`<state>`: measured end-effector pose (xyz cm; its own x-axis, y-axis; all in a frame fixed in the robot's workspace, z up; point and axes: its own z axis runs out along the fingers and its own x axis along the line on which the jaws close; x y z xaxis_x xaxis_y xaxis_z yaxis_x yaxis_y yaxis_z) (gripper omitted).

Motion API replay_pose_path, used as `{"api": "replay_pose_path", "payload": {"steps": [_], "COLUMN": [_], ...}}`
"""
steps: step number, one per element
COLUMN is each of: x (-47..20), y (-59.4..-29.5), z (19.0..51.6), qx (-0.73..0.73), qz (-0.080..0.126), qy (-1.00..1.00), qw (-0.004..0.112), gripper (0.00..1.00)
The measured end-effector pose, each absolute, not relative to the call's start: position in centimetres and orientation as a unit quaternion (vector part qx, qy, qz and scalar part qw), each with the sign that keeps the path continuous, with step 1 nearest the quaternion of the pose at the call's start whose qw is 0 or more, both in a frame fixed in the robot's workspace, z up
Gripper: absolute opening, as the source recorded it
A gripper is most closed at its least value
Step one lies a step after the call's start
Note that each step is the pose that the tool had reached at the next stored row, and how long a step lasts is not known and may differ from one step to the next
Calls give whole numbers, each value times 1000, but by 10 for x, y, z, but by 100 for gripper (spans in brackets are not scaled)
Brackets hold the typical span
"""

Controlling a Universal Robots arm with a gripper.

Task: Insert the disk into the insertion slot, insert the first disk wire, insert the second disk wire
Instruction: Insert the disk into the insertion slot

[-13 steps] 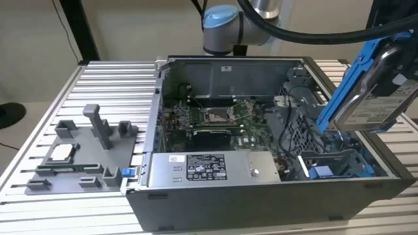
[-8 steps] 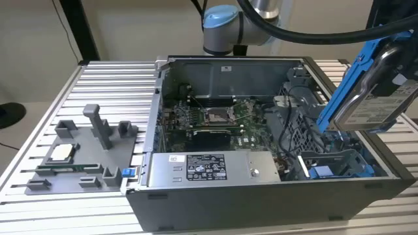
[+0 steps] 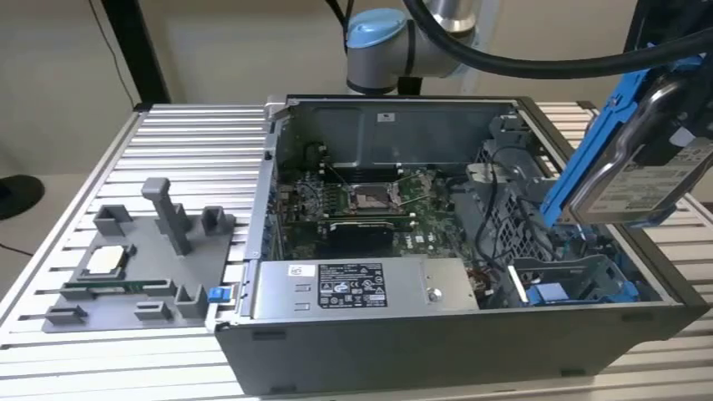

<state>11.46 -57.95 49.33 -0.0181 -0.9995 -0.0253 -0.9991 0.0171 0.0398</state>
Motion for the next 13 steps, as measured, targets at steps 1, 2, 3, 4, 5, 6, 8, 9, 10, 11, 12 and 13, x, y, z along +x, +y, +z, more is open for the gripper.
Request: {"api": "replay_pose_path", "payload": {"steps": [1,2,3,4,5,6,8,9,10,11,12,13], "x": [115,115,115,115,115,115,115,115,115,115,115,115], "y": [-580,-581,-582,-583,-584,-585,-586,-587,-587,-588,-588,-589], "z": [493,493,492,491,490,488,485,483,481,479,477,476], "qx": [701,701,701,700,700,700,700,700,700,700,700,700], "qz": [-23,-23,-23,-23,-23,-23,-23,-23,-23,-23,-23,-23], "qy": [-713,-713,-713,-713,-713,-713,-713,-713,-713,-713,-713,-713], "qw": [5,5,5,5,5,5,5,5,5,5,5,5], "gripper": [0,0,0,0,0,0,0,0,0,0,0,0]}}
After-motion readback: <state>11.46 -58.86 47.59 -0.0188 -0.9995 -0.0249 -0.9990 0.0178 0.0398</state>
